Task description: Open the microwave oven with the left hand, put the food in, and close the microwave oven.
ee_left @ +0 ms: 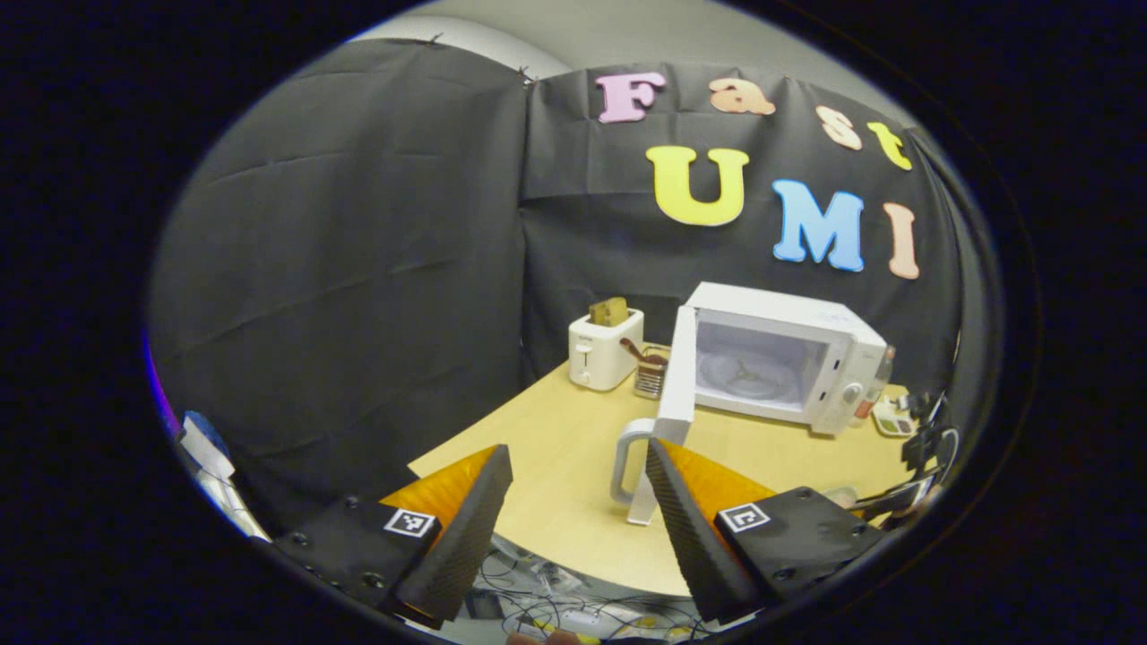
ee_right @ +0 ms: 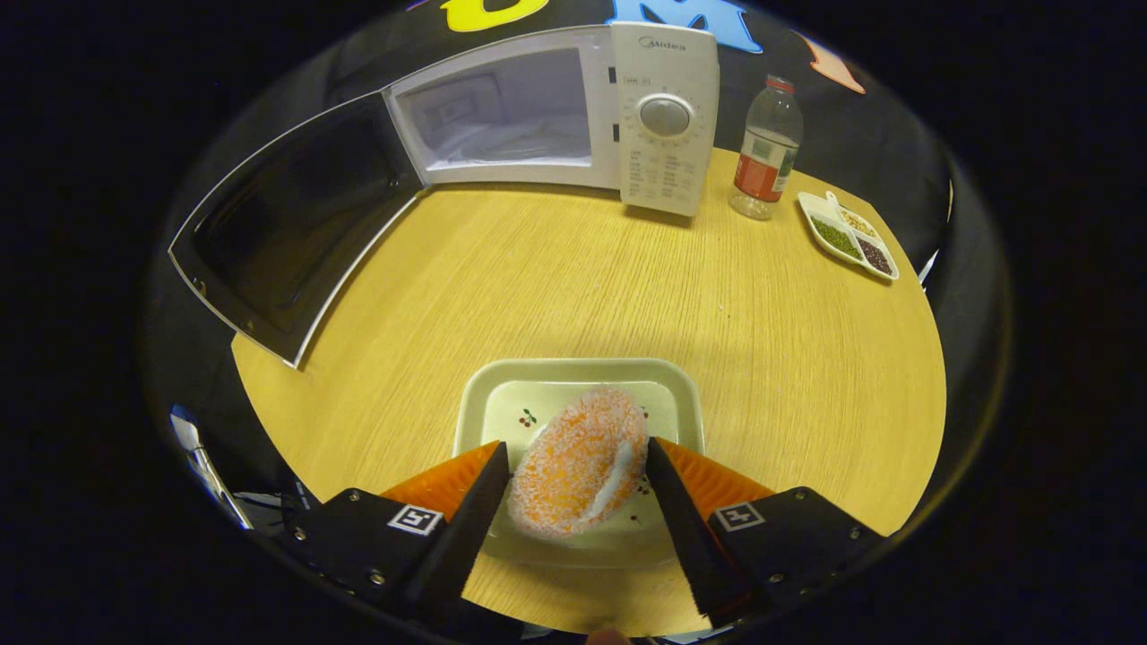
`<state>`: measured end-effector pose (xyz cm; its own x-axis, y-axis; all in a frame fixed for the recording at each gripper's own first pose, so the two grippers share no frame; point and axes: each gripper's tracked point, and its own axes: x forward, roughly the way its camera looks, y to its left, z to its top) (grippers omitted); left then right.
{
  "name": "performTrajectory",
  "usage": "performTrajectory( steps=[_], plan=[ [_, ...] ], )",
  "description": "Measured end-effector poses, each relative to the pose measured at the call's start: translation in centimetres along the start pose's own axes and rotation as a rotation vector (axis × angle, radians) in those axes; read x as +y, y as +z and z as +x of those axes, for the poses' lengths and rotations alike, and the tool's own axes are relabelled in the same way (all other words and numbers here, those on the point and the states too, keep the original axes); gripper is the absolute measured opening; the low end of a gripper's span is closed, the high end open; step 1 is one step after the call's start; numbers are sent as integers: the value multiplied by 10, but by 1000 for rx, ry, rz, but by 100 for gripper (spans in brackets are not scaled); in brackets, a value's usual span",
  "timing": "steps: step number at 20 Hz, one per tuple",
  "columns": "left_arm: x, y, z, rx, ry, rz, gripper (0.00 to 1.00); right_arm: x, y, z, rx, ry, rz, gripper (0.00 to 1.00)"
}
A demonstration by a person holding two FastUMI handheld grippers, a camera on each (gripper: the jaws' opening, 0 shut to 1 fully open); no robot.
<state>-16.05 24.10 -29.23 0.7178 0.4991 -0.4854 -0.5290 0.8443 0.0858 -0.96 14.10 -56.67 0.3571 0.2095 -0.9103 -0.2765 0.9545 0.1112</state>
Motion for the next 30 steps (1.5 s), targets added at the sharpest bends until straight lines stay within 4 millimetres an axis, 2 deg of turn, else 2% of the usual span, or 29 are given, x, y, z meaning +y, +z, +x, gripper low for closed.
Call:
performTrajectory(
  steps=[3, 5, 7, 10, 13, 16, 17, 18, 19, 21, 22, 24, 28, 30],
  plan=[
    [-9, 23, -59, -52, 9, -48, 99, 2, 3, 8, -27, -12, 32, 82],
    [-10, 30, -83, -97, 8, -54, 98, 6, 4, 7, -22, -7, 40, 71],
    [-6, 27, -95, -105, -14, -56, 100, 11, 6, 2, -17, 19, 56, 70],
    [9, 26, -100, -116, -53, -24, 100, 10, 15, -16, -51, -12, 53, 70],
    [23, 35, -106, -147, -128, -7, 98, 26, 36, -42, -115, -7, 88, 70],
    [27, 36, -92, -151, -205, 4, 95, 56, 80, -70, -211, 33, 162, 70],
    [30, 39, -91, -163, -220, 8, 94, 66, 99, -76, -248, 52, 191, 70],
    [32, 47, -89, -174, -232, 8, 99, 75, 118, -80, -280, 62, 213, 70],
    [34, 55, -86, -181, -241, 2, 97, 82, 135, -81, -308, 64, 225, 70],
    [38, 68, -79, -189, -242, -26, 94, 98, 163, -70, -331, 77, 245, 70],
    [38, 70, -75, -182, -236, -38, 97, 104, 174, -63, -338, 87, 275, 70],
    [37, 70, -68, -161, -219, -65, 94, 113, 202, -47, -374, 114, 349, 70],
    [39, 78, -64, -126, -175, -98, 94, 118, 247, -6, -410, 152, 489, 70],
    [36, 75, -52, -85, -140, -71, 94, 119, 266, 15, -416, 163, 547, 70]
  ],
)
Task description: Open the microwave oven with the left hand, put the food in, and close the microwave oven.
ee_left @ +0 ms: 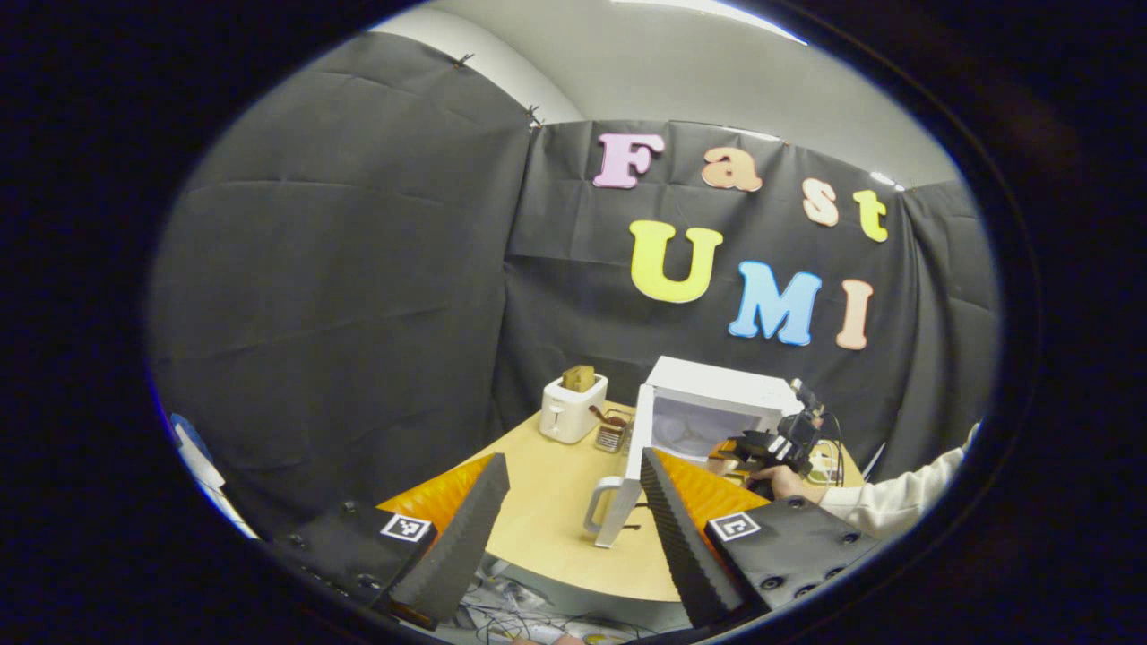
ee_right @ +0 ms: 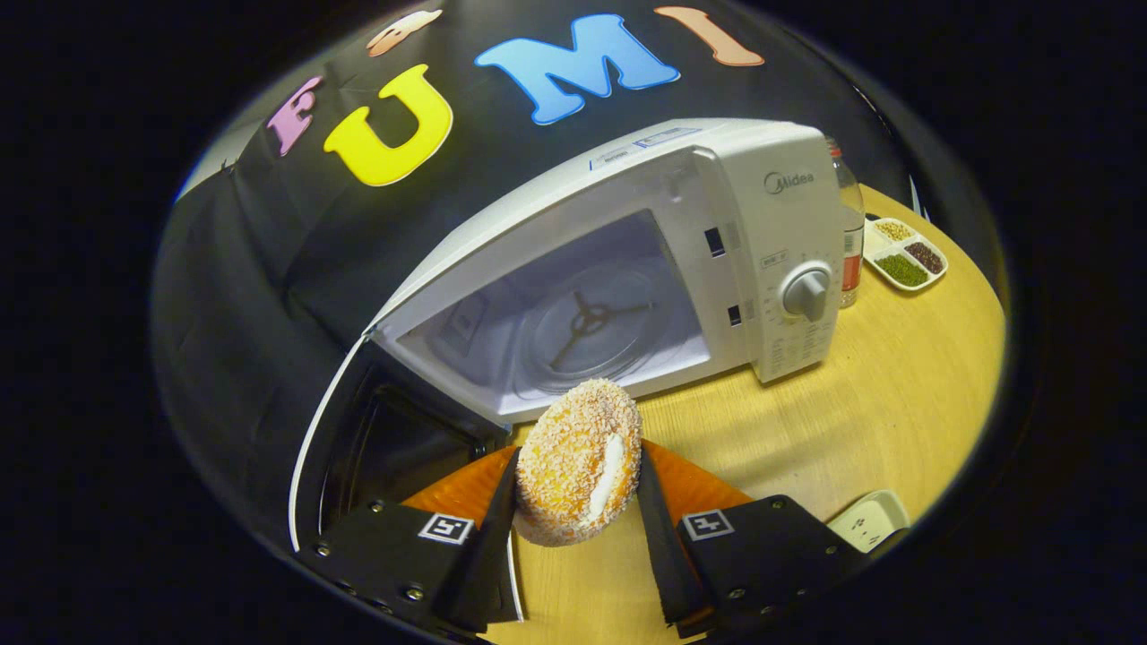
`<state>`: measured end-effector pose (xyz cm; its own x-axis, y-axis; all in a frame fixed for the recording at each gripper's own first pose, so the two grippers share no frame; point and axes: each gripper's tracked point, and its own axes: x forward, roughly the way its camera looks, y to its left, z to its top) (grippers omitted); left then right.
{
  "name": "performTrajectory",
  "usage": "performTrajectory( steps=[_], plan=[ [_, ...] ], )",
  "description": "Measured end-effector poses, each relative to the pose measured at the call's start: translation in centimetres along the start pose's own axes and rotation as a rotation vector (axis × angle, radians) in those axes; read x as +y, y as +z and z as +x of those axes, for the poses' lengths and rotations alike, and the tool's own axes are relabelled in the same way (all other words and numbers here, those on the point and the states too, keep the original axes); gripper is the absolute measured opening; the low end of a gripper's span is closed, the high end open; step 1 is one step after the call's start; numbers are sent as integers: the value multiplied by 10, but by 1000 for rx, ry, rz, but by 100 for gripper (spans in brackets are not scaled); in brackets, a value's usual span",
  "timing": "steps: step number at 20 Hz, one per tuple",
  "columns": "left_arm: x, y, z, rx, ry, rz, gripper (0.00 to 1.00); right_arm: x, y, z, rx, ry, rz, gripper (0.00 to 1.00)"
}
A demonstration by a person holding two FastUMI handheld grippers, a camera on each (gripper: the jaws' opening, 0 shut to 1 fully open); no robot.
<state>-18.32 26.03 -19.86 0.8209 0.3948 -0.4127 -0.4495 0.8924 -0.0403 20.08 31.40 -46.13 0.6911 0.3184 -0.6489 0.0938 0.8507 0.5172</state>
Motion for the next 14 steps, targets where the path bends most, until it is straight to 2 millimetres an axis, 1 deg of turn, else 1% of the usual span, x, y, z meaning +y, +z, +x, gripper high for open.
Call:
performTrajectory(
  steps=[1, 2, 4, 5, 7, 11, 12, 13, 14],
  plan=[
    [0, -5, 6, 23, 21, 12, 94, 1, 1, 13, 0, -3, 17, 70],
    [-2, -5, 10, 39, 33, 17, 94, 2, 3, 25, 0, -7, 33, 70],
    [-10, -5, 13, 63, 43, 29, 94, 4, 7, 46, -14, -13, 52, 70],
    [-12, -9, 18, 84, 52, 40, 94, 4, 9, 55, -26, -21, 54, 70],
    [-15, -12, 26, 121, 70, 71, 94, 5, 13, 70, -49, -31, 57, 70],
    [-22, -9, 39, 162, 90, 132, 94, 7, 27, 97, -109, -44, 89, 70],
    [-22, -7, 41, 167, 98, 136, 94, 4, 29, 104, -110, -49, 105, 71],
    [-24, -8, 43, 173, 107, 136, 95, 2, 35, 107, -138, -73, 110, 75],
    [-25, -7, 44, 179, 119, 135, 95, -4, 40, 114, -166, -93, 110, 74]
  ],
)
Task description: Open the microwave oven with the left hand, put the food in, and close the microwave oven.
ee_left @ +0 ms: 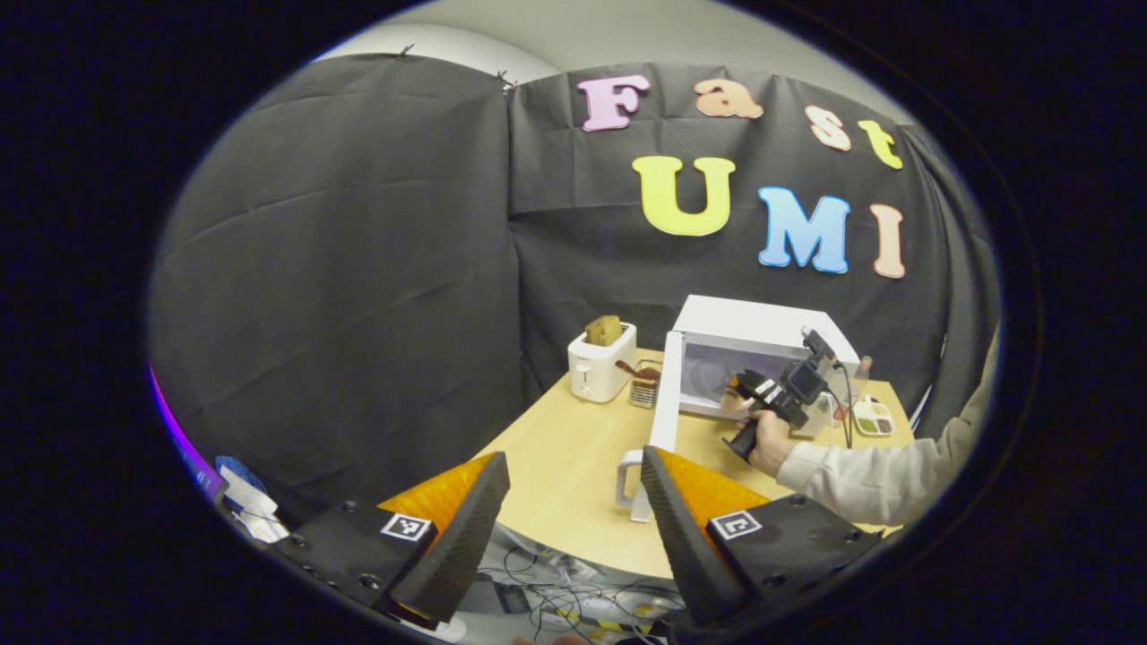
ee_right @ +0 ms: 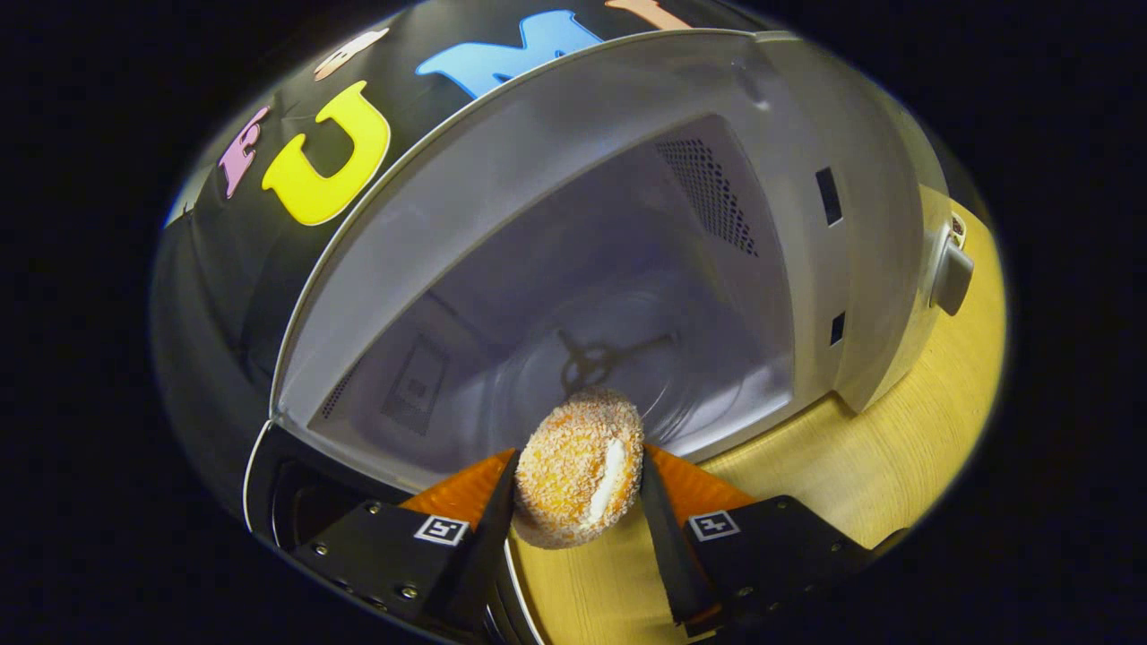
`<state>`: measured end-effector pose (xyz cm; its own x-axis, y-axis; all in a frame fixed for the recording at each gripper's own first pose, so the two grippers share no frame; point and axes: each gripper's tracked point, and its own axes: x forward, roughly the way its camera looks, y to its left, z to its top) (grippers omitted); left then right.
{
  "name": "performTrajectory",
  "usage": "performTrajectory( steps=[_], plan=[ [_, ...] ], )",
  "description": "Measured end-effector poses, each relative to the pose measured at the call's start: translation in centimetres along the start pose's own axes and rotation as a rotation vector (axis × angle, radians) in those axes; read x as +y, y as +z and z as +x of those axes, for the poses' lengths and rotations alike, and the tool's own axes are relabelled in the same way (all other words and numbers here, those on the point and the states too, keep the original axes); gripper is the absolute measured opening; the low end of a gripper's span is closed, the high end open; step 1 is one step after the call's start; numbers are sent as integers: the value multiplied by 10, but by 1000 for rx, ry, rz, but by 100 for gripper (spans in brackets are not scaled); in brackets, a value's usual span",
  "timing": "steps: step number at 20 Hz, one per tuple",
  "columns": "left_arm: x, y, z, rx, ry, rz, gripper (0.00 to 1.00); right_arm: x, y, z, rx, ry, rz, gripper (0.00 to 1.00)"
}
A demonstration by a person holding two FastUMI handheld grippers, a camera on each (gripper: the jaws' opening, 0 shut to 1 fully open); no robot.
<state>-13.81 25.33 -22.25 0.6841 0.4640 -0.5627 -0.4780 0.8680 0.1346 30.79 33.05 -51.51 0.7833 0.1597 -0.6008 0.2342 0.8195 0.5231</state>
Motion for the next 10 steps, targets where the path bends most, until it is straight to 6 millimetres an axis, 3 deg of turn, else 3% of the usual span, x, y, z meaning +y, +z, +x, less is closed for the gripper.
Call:
performTrajectory(
  steps=[1, 4, 5, 10],
  plan=[
    [0, -1, -1, 5, 9, -5, 96, -1, 3, 4, -21, -16, 0, 71],
    [-1, -11, -1, 28, 31, -17, 96, -7, 13, 18, -90, -57, 0, 77],
    [-2, -12, 1, 33, 37, -24, 96, -12, 16, 23, -113, -78, -2, 74],
    [-3, -18, 1, 44, 63, -51, 98, -14, 29, 39, -207, -131, 45, 82]
  ],
)
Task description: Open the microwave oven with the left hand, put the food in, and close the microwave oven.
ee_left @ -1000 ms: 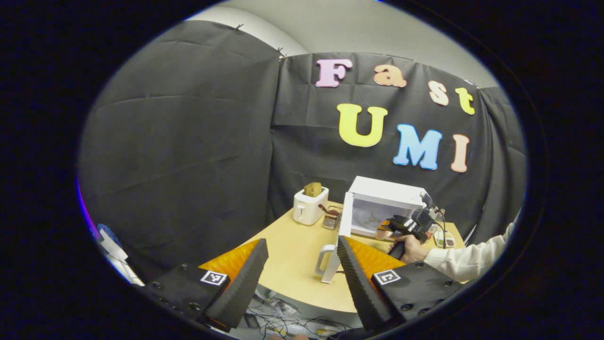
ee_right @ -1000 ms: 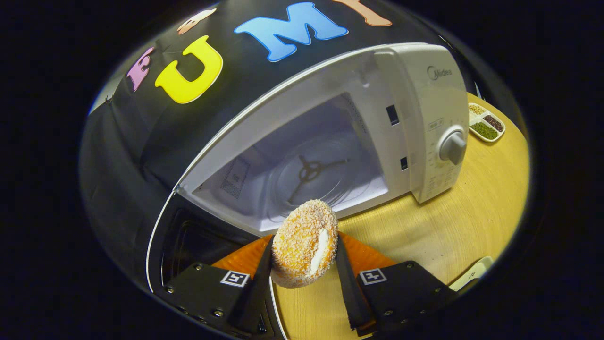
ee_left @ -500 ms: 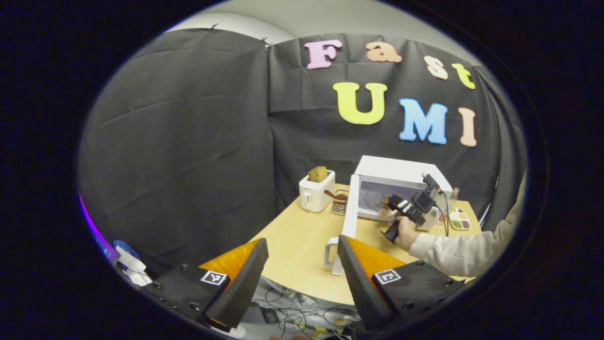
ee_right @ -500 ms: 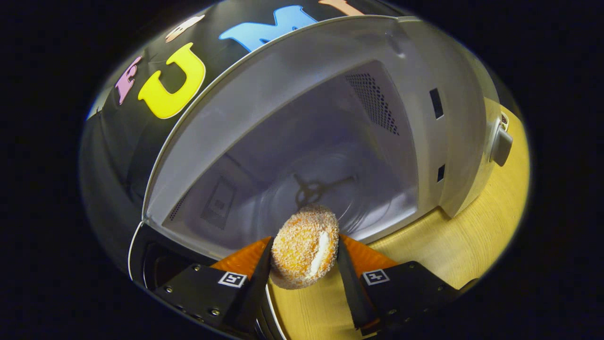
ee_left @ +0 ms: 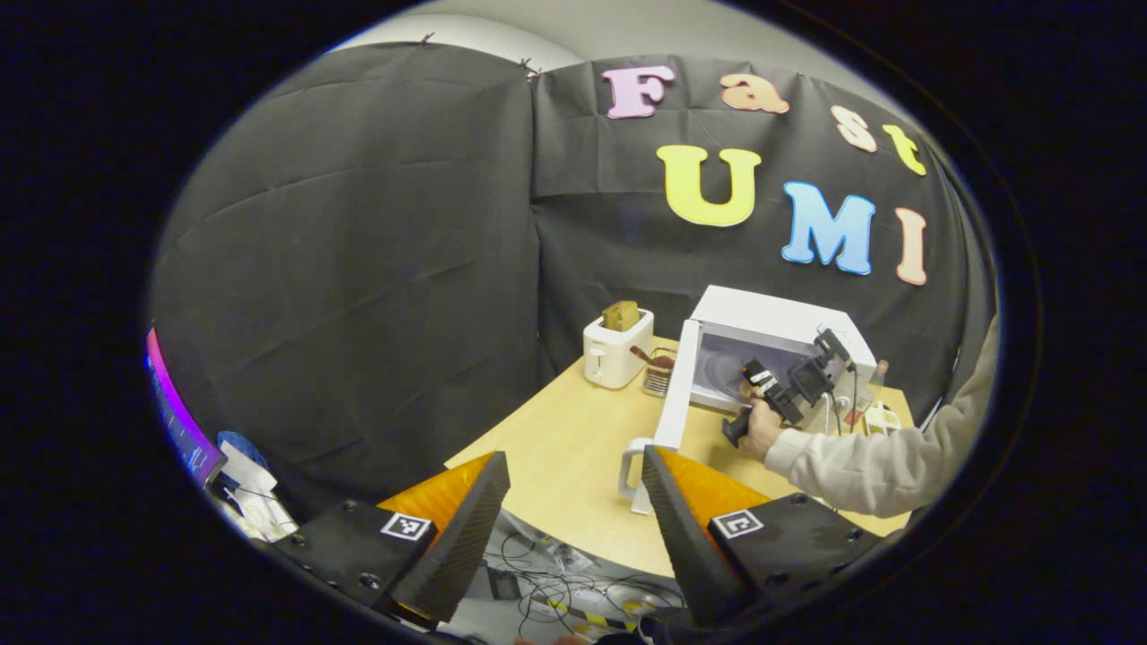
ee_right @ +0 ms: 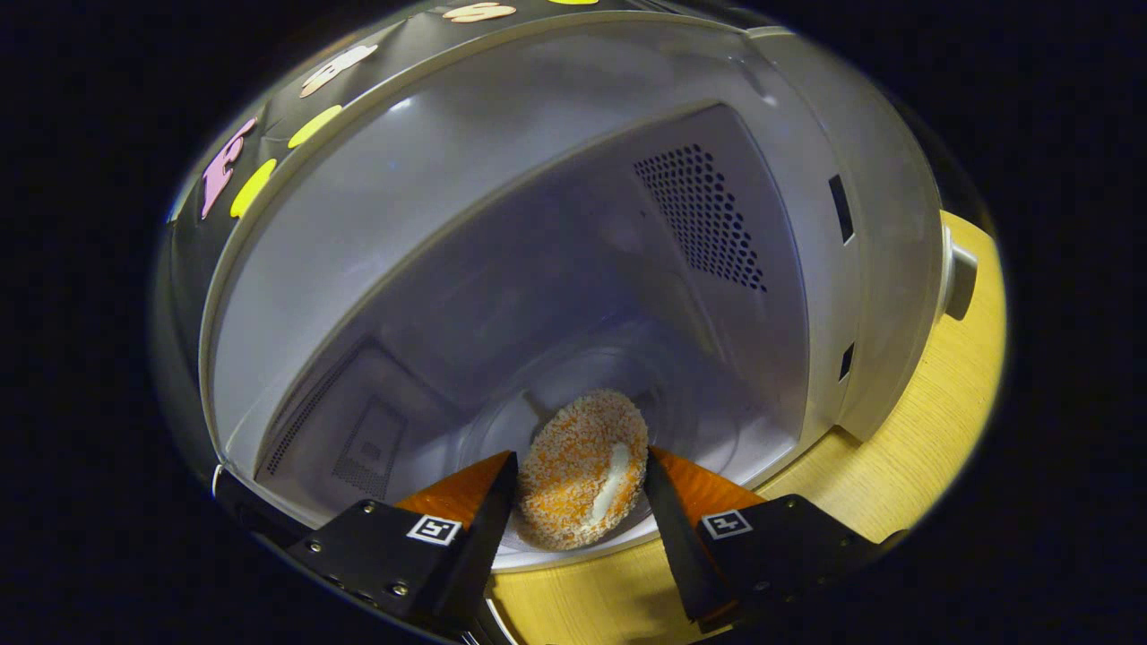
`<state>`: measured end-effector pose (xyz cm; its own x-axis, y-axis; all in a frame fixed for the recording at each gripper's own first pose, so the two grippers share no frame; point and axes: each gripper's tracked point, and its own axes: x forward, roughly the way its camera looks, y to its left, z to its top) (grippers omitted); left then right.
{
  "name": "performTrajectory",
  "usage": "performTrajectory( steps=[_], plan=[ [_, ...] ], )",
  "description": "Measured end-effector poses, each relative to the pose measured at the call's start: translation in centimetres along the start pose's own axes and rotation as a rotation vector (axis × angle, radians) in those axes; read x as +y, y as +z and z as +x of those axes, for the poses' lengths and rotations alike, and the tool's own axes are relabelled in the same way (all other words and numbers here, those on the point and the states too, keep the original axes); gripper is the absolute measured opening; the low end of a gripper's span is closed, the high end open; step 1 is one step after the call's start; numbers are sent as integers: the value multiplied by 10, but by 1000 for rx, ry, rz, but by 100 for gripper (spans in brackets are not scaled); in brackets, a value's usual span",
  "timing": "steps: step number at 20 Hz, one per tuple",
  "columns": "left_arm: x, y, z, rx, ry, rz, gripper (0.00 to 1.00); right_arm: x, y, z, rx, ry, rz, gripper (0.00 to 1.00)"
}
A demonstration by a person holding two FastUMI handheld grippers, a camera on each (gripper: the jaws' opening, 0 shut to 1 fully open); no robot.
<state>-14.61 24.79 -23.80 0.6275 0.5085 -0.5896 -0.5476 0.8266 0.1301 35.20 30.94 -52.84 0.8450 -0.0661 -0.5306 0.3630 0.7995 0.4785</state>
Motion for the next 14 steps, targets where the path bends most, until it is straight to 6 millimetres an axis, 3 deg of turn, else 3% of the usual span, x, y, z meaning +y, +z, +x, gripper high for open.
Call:
performTrajectory(
  steps=[4, 9, 14],
  plan=[
    [0, -6, -2, 0, 10, -14, 98, 11, -6, 11, -28, 35, 47, 85],
    [4, -10, -7, 3, 15, -27, 96, 20, -11, 15, -30, 62, 118, 81],
    [0, 3, -16, -7, 30, 55, 98, 23, -10, 18, -42, 67, 122, 81]
  ],
)
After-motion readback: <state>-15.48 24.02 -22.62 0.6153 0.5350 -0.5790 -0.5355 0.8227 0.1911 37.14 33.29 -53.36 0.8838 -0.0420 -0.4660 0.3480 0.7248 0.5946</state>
